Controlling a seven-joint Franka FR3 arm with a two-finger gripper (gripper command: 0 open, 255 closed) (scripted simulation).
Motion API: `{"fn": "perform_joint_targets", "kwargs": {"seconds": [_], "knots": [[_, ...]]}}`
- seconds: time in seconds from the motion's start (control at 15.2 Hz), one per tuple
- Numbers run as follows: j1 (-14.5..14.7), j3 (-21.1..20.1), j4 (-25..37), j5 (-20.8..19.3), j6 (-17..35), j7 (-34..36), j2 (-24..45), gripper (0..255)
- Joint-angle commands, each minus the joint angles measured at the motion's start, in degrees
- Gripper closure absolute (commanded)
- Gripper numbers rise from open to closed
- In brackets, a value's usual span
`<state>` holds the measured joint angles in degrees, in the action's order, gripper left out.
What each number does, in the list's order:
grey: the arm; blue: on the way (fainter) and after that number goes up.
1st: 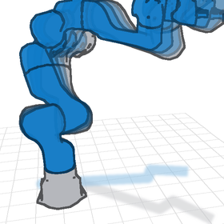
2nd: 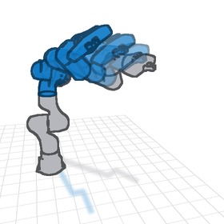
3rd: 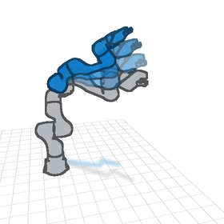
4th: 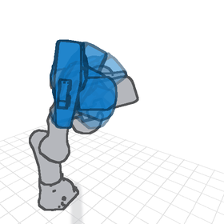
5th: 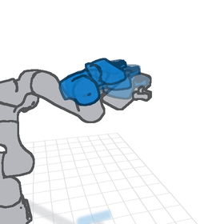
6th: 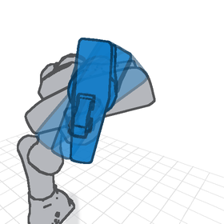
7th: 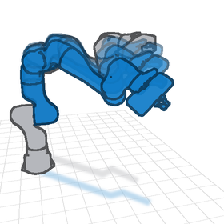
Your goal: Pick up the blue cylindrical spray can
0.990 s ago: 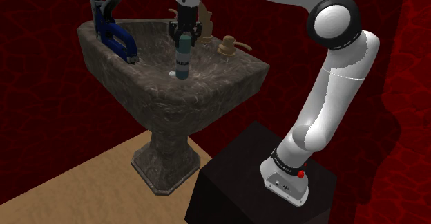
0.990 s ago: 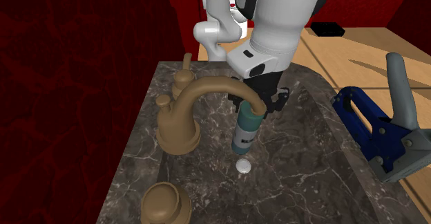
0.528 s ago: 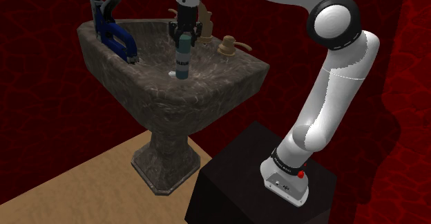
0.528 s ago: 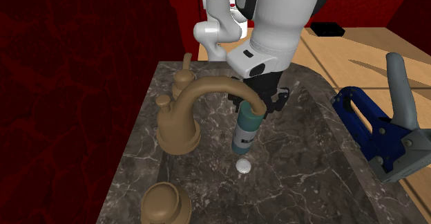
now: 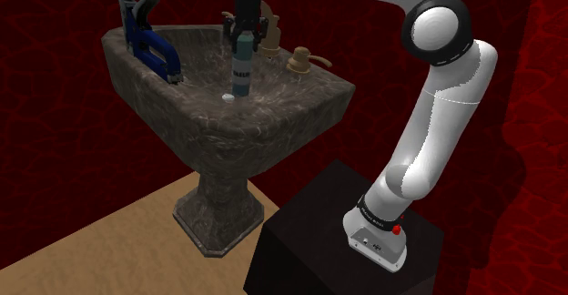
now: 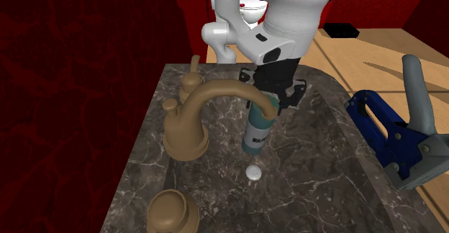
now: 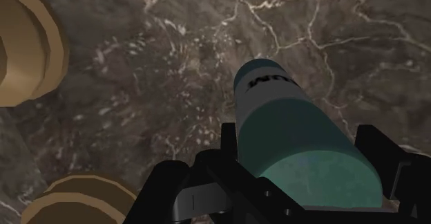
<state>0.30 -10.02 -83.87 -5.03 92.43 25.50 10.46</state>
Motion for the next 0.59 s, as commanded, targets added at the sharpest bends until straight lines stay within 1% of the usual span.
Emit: {"fn": "perform_joint_targets", "kwargs": {"seconds": [0.0, 0.4, 0.53], "knots": [[0.1, 0.0, 1.9, 0.0, -1.7, -0.1, 0.1, 255], [0.4, -0.1, 8.7, -0.3, -7.0, -0.2, 1.7, 255], [0.4, -0.1, 8.9, -0.3, -7.2, -0.2, 1.7, 255]]}}
